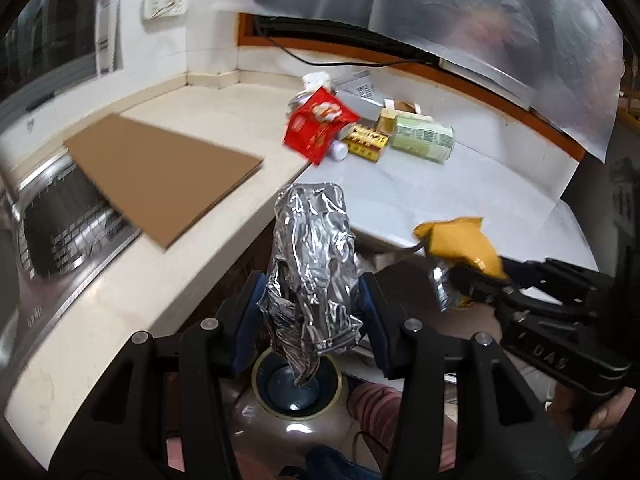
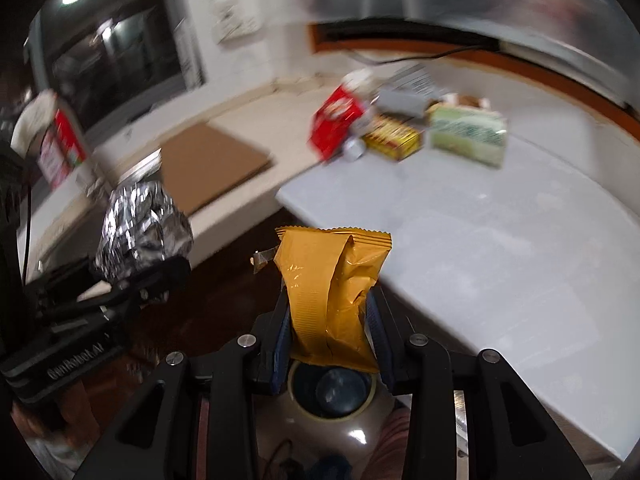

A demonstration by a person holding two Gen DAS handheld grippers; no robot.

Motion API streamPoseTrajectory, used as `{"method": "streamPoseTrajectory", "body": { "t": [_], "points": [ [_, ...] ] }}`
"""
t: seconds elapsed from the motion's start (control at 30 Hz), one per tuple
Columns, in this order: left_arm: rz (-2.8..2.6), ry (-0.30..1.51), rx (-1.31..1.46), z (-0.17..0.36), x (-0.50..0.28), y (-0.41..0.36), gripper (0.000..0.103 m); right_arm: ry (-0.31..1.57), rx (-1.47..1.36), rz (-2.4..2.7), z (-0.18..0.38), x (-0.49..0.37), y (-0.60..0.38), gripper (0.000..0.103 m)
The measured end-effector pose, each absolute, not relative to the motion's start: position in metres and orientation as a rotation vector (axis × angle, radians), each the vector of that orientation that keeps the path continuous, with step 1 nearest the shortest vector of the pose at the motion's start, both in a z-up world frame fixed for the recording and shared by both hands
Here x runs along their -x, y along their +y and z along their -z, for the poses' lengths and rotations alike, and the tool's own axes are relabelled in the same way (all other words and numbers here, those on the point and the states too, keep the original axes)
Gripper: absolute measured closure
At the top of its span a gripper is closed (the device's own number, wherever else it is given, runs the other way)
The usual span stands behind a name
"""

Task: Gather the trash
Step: 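Carry both items down over the floor bin and open both tools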

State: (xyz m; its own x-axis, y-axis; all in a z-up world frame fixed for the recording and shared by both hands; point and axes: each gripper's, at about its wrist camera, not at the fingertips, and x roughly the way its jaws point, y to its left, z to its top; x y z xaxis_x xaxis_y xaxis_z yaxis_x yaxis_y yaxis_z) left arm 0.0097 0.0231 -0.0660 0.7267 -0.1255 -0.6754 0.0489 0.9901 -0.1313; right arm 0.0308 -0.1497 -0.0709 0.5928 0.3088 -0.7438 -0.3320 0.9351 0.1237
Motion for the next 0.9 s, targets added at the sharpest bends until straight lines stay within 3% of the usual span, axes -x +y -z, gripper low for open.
{"method": "streamPoseTrajectory", "body": {
  "t": [0.33,0.63,0.9],
  "points": [
    [0.112,0.882,0.128,0.165,0.006,0.042,0.059,1.02,0.186,-0.434,0.181,-0.027,-0.106,0.067],
    [0.098,1.073,0.032,0.279,-0.024,0.024,0.059,1.216,0.157,-0.41,0.29,-0.063,-0.11,0.067],
    [0.087,1.16,0.041,0.349,-0.055,0.032,0.059,1.324,0.186,-0.399,0.367,-0.096,-0.103,0.067]
  ]
}}
